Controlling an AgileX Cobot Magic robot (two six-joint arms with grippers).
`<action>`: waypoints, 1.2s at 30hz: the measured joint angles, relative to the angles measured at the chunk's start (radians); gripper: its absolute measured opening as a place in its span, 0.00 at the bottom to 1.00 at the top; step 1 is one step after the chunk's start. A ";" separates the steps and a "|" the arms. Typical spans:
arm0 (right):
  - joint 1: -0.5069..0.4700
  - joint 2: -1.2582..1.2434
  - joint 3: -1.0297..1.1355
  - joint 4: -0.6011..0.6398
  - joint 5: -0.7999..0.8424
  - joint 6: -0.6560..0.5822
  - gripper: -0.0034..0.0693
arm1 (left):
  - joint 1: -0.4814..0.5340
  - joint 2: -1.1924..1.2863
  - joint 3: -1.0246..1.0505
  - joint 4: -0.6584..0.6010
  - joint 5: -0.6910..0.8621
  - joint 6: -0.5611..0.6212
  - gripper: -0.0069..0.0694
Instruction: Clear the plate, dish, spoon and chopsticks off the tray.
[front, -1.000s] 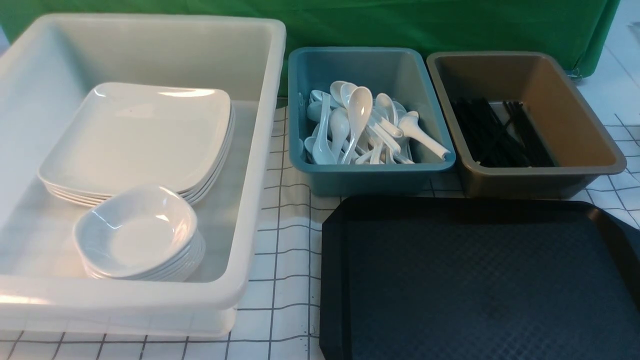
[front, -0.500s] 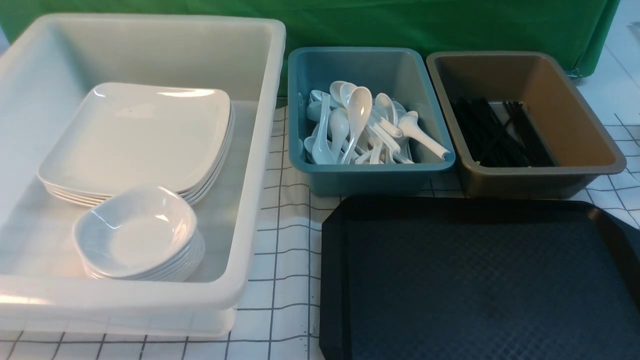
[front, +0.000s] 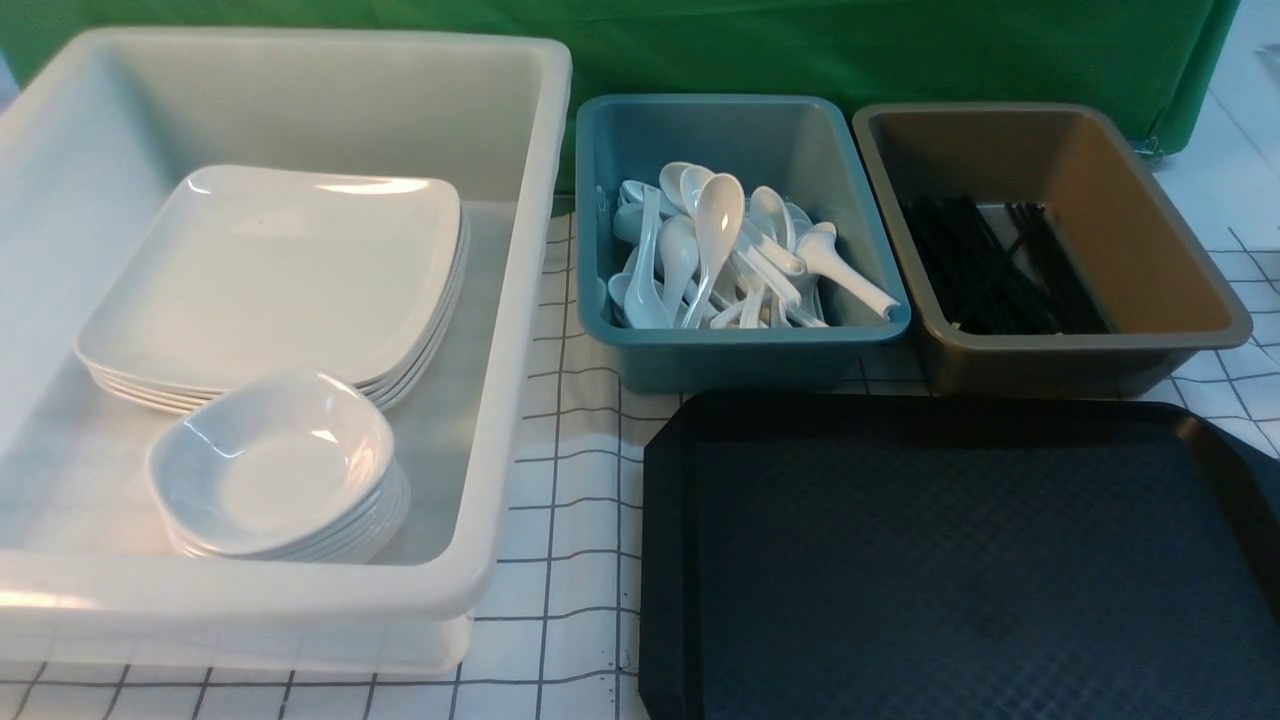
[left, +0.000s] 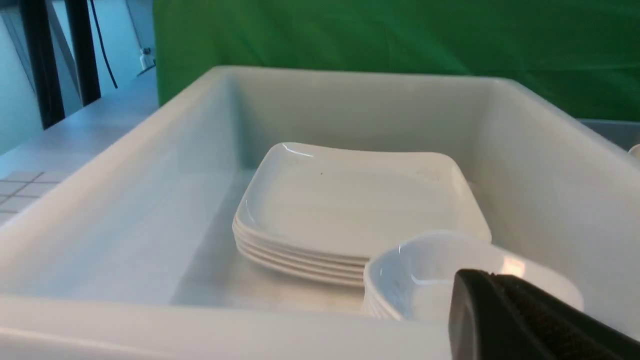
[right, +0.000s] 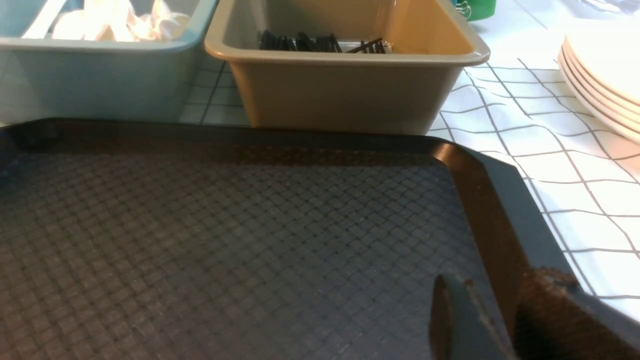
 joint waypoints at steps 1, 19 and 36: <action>0.000 0.000 0.000 0.000 0.000 0.000 0.38 | 0.000 0.000 0.010 0.000 -0.002 0.000 0.12; 0.000 0.000 0.000 0.000 0.000 0.000 0.38 | 0.000 0.000 0.030 0.000 0.072 -0.001 0.12; 0.000 0.000 0.000 0.000 0.000 0.000 0.38 | 0.000 0.000 0.030 0.000 0.072 -0.001 0.12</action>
